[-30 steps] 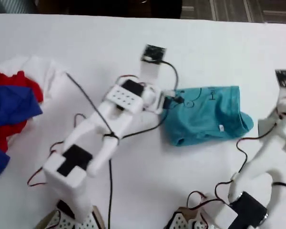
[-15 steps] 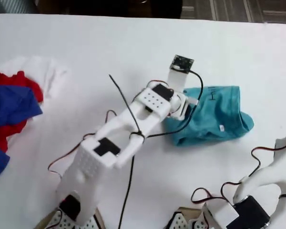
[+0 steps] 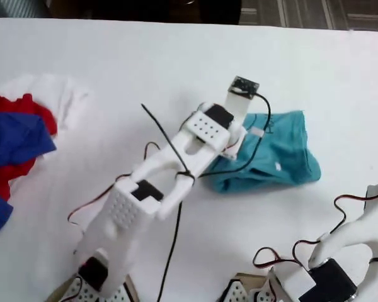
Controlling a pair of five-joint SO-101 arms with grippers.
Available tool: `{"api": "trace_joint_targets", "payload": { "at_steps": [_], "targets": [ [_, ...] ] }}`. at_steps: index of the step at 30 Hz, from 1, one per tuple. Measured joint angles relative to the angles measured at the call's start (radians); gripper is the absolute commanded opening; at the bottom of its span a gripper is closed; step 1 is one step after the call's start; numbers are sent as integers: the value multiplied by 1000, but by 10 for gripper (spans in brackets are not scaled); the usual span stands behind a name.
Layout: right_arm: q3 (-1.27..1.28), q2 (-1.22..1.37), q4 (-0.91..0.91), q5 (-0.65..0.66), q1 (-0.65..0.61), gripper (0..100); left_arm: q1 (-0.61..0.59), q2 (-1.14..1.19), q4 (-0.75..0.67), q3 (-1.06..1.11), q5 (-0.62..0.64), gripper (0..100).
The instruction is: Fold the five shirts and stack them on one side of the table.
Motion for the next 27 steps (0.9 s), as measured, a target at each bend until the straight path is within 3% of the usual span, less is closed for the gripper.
{"api": "trace_joint_targets", "payload": {
  "at_steps": [8, 14, 19, 27],
  "targets": [
    [0, 0, 0, 0, 0, 184, -75, -46, 146, 0, -9, 30],
    [0, 0, 0, -2, -9, 184, -115, -46, 213, 2, -126, 33],
    [6, 0, 15, -2, -109, 184, -118, -46, 232, 2, -140, 123],
    [6, 0, 15, -64, -235, 184, -127, -201, 348, 2, -227, 112]
  ]
}}
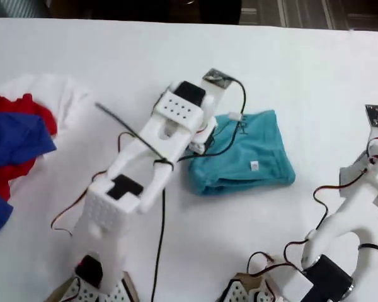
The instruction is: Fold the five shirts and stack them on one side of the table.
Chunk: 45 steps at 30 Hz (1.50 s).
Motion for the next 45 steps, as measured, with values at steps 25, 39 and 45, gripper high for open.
{"api": "trace_joint_targets", "payload": {
  "at_steps": [25, 39, 45],
  "targets": [
    [0, 0, -38, -176, -68, 122, 147, -103, -167, 175, -23, 112],
    [146, 0, -149, -382, -459, 20, -84, 91, -493, 2, -21, 38],
    [330, 0, -295, -382, -480, 20, -37, 273, -537, -120, -23, 38]
  ]
}}
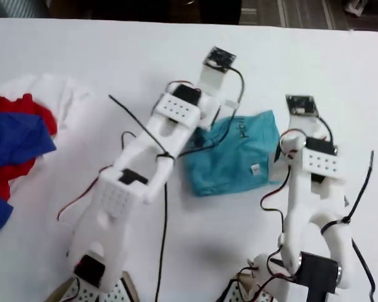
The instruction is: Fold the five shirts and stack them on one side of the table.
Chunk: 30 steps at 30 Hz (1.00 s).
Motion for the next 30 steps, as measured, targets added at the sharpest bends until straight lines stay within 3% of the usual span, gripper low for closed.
{"api": "trace_joint_targets", "payload": {
  "at_steps": [7, 15, 20, 27, 30],
  "targets": [
    [155, 0, -106, 81, 3, 20, -9, 164, 26, -137, 0, 38],
    [178, 0, -173, 198, 158, 20, -86, 224, 135, -265, 0, 38],
    [176, 0, -155, 216, 173, 20, -124, 229, 203, -336, 3, 38],
    [18, -31, -48, 80, 170, 20, -49, 229, 381, -595, 3, 38],
    [-38, -46, -21, 9, 110, 20, 6, 250, 405, -634, 3, 38]
  ]
}}
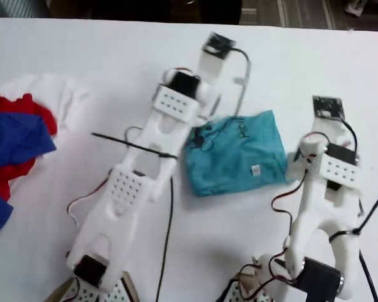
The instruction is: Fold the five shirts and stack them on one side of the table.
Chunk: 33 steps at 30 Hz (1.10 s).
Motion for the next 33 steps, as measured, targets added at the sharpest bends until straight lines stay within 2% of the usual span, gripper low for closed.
{"api": "trace_joint_targets", "payload": {
  "at_steps": [4, 7, 16, 20, 27, 33],
  "targets": [
    [-11, 0, 3, -31, -114, 20, 38, 98, -12, -8, -3, 38],
    [0, -2, -46, -35, -150, 20, 40, 153, -51, -9, -3, 38],
    [201, -2, -218, -35, -157, 20, -28, 176, -68, -18, 0, 37],
    [226, -2, -229, -29, -157, 20, -54, 181, -68, -18, -2, 37],
    [226, 69, -230, 77, -155, 20, -91, 181, -23, -26, -3, 37],
    [221, 143, -238, 89, -138, 20, -121, 183, 12, -54, -2, 37]
  ]
}}
